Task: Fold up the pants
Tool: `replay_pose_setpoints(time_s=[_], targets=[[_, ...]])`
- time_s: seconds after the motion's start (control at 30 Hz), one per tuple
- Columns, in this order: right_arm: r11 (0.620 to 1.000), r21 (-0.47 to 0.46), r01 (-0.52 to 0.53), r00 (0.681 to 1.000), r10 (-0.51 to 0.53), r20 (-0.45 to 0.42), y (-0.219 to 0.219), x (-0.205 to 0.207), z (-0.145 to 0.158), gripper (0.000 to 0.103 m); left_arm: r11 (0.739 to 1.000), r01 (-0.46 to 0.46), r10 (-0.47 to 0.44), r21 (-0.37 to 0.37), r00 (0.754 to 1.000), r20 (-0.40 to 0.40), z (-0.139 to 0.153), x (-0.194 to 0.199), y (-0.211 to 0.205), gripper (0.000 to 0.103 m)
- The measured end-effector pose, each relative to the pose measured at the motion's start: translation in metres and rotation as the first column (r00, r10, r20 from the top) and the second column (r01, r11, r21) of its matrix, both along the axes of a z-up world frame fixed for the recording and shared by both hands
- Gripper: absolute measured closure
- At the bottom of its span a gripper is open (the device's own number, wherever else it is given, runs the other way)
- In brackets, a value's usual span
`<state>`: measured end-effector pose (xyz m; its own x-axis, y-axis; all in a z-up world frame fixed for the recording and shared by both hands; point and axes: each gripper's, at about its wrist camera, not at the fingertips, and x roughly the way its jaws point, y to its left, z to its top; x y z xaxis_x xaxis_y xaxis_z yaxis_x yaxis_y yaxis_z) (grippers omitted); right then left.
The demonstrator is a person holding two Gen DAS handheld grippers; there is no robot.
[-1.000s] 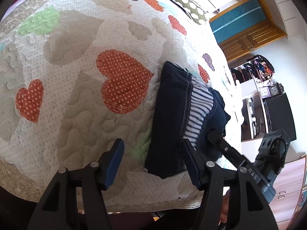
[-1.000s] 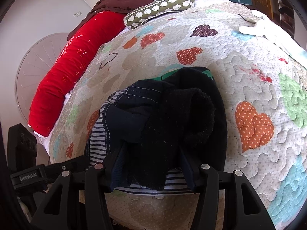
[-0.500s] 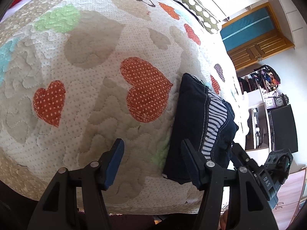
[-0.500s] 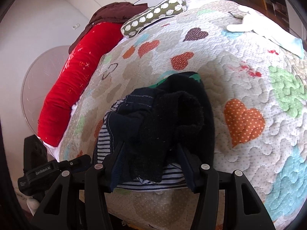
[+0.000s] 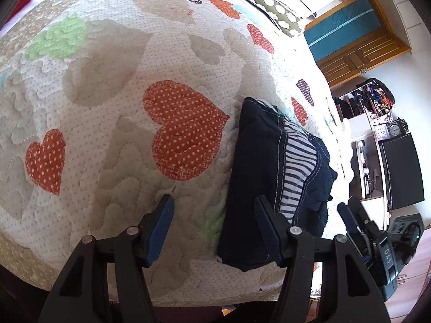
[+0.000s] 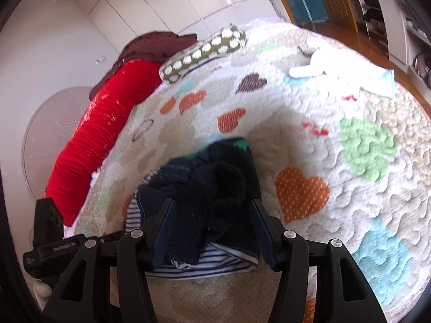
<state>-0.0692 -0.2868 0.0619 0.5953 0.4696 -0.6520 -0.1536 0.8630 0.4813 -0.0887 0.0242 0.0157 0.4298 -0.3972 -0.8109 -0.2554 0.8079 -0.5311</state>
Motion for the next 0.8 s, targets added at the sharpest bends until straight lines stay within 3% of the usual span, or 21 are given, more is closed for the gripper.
replay_pose_setpoints(time_s=[0.1, 0.3, 0.4, 0.6, 0.8], targets=[[0.998, -0.063, 0.012, 1.000, -0.012, 0.000, 0.000, 0.005, 0.000, 0.036, 1.000, 0.004, -0.004, 0.002, 1.000, -0.001, -0.002, 0.003, -0.002, 0.042], [0.992, -0.129, -0.002, 0.994, -0.012, -0.105, 0.005, 0.021, -0.034, 0.036, 0.999, 0.038, -0.038, 0.029, 0.999, 0.013, -0.003, 0.014, -0.017, 0.040], [0.988, -0.152, -0.009, 0.996, -0.005, -0.093, 0.008, 0.020, -0.036, 0.035, 0.998, 0.051, -0.051, 0.047, 0.999, 0.015, -0.002, 0.017, -0.023, 0.039], [0.990, -0.137, -0.024, 0.993, 0.008, -0.116, 0.009, 0.026, -0.041, 0.034, 0.998, 0.054, -0.054, 0.013, 0.998, 0.029, 0.003, 0.012, -0.021, 0.039], [0.991, -0.136, -0.014, 0.994, -0.001, -0.106, 0.012, 0.025, -0.043, 0.032, 0.994, 0.081, -0.082, 0.072, 0.997, 0.004, -0.008, 0.021, -0.027, 0.037]])
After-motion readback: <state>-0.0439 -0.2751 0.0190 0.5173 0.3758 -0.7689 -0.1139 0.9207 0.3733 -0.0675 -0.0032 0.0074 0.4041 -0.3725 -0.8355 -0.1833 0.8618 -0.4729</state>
